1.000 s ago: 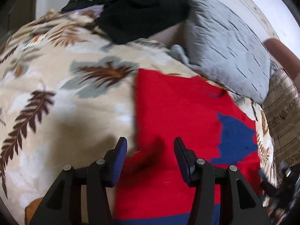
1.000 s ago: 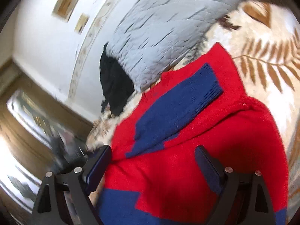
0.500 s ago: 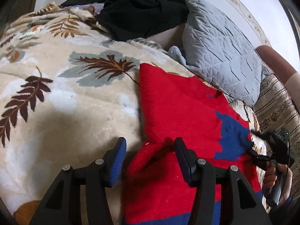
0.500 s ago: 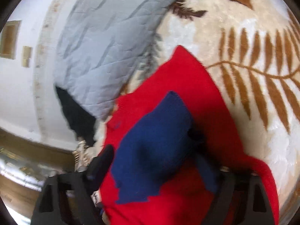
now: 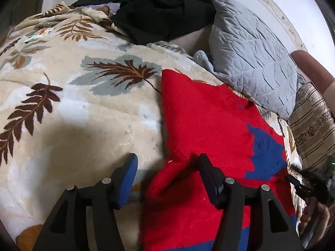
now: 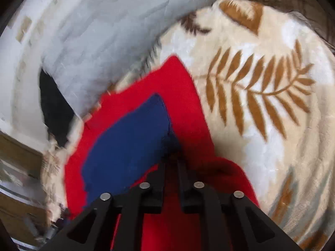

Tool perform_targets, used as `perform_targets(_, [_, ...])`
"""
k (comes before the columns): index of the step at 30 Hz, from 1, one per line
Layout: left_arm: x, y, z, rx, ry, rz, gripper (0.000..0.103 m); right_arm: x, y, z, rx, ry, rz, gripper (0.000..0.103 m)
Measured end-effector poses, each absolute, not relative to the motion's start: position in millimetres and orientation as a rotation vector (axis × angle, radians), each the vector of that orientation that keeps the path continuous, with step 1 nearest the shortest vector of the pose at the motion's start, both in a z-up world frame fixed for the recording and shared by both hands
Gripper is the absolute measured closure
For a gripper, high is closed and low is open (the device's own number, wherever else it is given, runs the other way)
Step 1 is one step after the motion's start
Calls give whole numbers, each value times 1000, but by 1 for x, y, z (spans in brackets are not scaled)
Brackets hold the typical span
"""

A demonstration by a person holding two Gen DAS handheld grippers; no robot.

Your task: Fold small clothes

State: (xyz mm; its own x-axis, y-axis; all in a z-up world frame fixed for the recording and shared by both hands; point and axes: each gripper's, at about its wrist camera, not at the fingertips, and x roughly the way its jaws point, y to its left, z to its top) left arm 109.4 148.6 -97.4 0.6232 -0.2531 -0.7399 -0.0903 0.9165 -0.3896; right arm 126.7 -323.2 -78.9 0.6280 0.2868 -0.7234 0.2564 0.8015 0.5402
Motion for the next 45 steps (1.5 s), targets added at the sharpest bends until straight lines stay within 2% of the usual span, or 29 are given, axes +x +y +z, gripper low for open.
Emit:
perform_targets(1, [110,149,-98,-418,901,-95,41,124,-323,-70,670,891,52,35])
perform_targets(2, [111,149,-100,-419,903,-94,41,122,-322,-60,675,858,77,24])
perform_targets(5, [111,148,-100,-417,901,-93,41,121,-319,-38,676,788,131,24])
perform_targets(12, [112,148,-101,-420,902,-93,40,153,-299,-37,794,826,355,24])
perform_targets(15, [112,147,-101,-418,902,-93,39,168,-302,-72,827,926,252,23])
perform_targets(16, [112,148,-100,-419,903,-93,39,171,-306,-90,842,1012,158,26])
perform_targets(17, [112,148,-100,-423,903,-92,39,166,-313,-98,899,1002,160,32])
perform_targets(21, [115,145,-101,-414,903,-84,37,159,-308,-63,836,898,233,31])
perform_targets(24, [115,143,-101,-398,901,-87,36,172,-306,-60,768,876,257,18])
perform_targets(25, [115,144,-101,-404,900,-90,36,182,-310,-77,711,950,176,18])
perform_targets(26, [115,145,-101,-407,902,-91,36,185,-313,-88,738,980,162,25])
perform_targets(27, [114,147,-101,-413,899,-94,36,177,-321,-87,785,945,167,28])
perform_targets(31, [111,146,-99,-407,905,-96,36,130,-326,-50,710,871,207,27])
perform_targets(36, [76,147,-79,-391,918,-151,36,50,-339,-36,604,898,294,27])
perform_targets(40, [15,153,-58,-402,930,-221,36,-27,-348,-52,584,984,343,27])
perform_targets(45, [-64,159,-59,-392,998,-240,36,-96,-362,-84,678,1058,360,26])
